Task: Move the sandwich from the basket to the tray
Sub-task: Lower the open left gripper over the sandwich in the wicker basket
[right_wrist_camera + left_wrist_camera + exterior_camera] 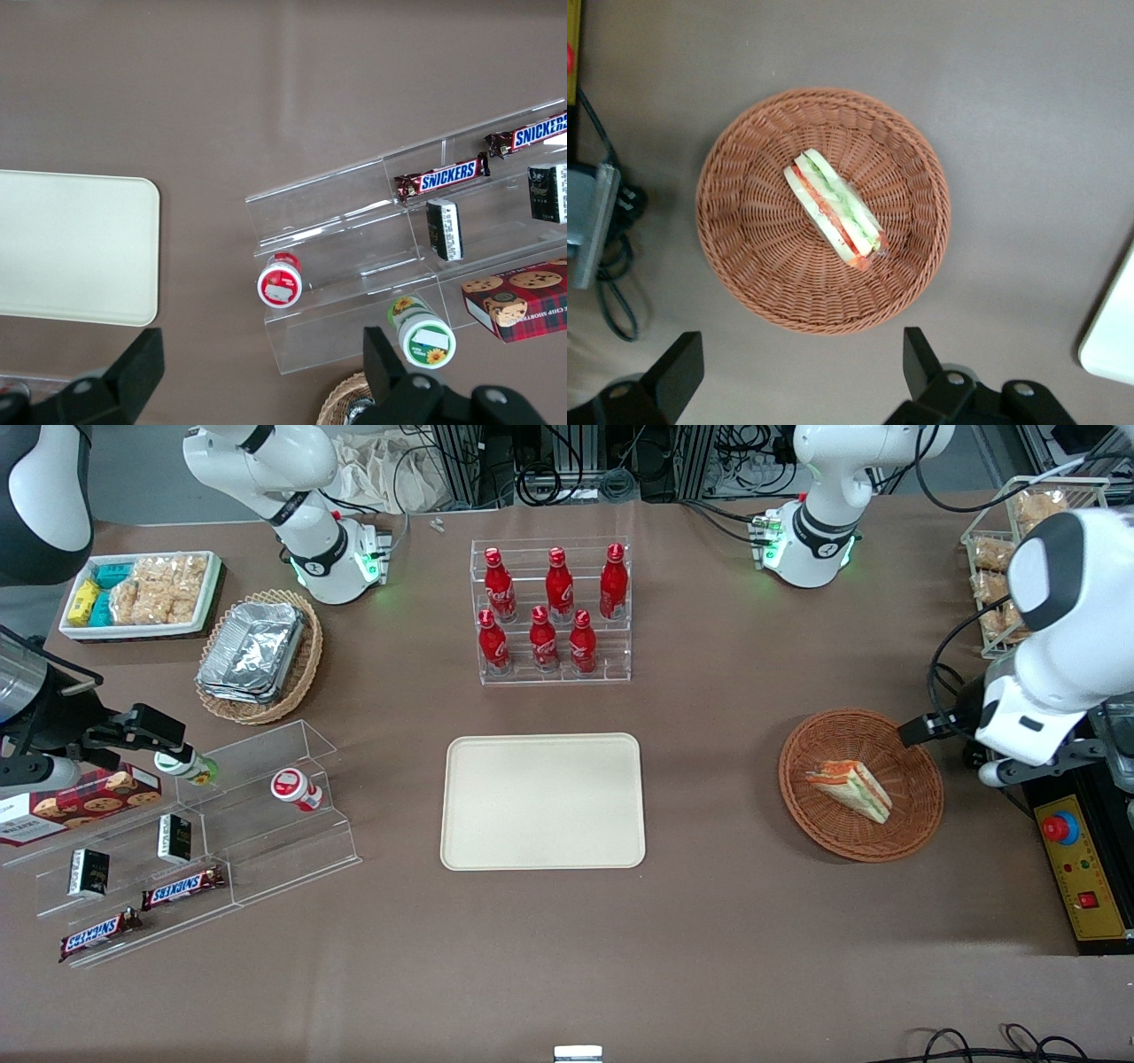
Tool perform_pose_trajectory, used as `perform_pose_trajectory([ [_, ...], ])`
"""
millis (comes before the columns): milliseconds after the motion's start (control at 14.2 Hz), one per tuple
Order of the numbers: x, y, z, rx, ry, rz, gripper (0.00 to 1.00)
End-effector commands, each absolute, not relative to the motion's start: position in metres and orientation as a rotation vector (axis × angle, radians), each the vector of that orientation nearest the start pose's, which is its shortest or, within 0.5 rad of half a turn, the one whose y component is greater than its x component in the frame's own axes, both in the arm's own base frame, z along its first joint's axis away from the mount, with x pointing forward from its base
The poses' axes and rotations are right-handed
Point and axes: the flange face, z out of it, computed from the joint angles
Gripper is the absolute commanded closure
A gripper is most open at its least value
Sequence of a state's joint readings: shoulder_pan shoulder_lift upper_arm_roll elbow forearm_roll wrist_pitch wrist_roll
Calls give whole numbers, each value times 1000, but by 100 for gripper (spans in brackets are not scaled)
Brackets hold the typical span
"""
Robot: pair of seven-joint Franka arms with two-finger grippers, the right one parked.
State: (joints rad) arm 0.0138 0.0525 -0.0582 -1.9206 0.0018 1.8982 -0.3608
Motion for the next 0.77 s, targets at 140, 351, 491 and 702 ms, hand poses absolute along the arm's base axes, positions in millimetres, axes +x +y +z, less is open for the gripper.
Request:
perform_pose_trajectory([
  [140, 549, -28, 395, -2988, -907, 87, 1],
  [351, 563, -32, 353, -2892, -1166, 95, 1],
  [491, 567, -36, 330, -2842, -1278, 99, 1],
  [702, 569, -36, 302, -2788, -1404, 85, 1],
])
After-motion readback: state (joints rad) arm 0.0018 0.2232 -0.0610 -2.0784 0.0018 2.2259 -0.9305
